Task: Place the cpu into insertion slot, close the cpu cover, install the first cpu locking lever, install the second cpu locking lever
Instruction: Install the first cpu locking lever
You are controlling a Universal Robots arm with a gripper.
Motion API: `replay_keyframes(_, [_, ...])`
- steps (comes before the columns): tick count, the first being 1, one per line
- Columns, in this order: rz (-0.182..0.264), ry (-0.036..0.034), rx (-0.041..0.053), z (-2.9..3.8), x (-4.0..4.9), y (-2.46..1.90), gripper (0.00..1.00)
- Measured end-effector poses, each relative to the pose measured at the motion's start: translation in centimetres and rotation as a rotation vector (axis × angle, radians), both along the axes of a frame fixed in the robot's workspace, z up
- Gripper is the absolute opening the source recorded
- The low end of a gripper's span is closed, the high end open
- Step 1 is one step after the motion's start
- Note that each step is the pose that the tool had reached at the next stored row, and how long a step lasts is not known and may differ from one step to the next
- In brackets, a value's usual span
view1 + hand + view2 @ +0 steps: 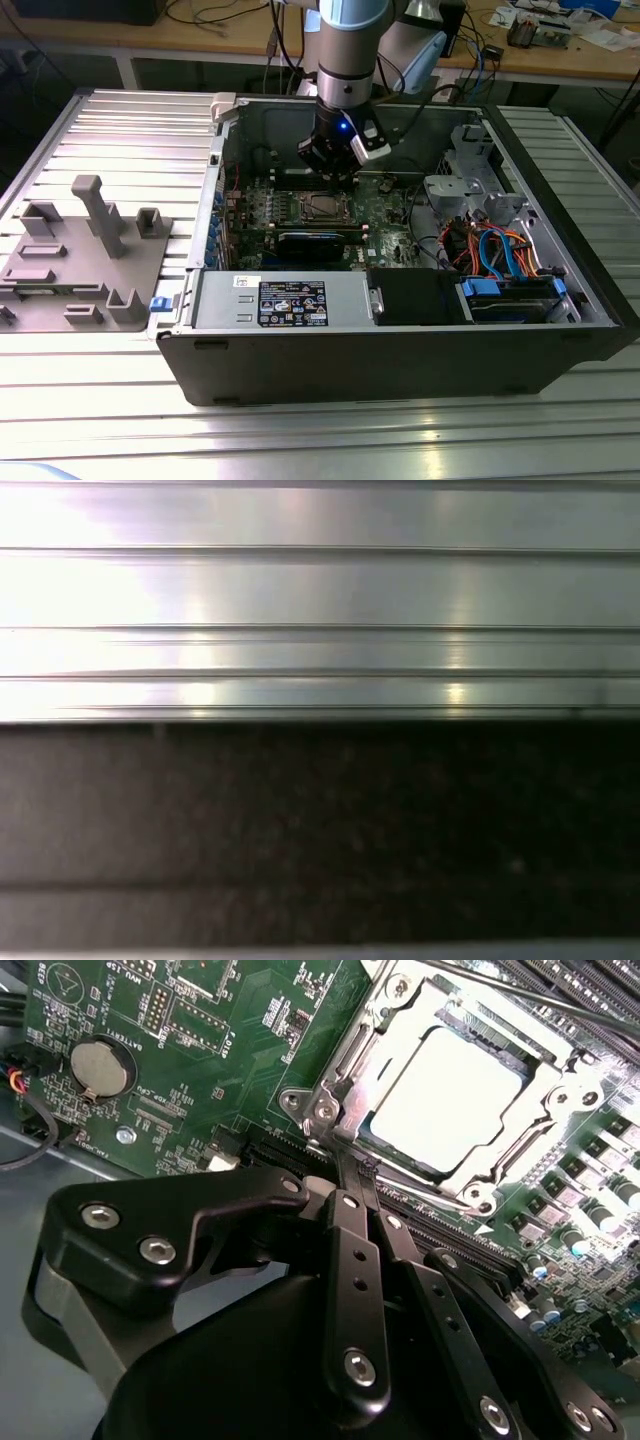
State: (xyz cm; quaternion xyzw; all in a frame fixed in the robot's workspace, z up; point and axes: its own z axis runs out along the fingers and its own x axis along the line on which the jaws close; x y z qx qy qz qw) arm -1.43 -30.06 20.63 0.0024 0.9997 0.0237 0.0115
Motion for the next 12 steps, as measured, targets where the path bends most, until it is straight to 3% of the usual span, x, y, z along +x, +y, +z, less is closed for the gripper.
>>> replay_keyframes(7, [0.000, 0.0001, -0.0013, -0.01, 0.00, 0.00, 0.11])
replay_keyframes(12, [0.000, 0.0003, -0.0137, -0.25, 0.02, -0.01, 0.11])
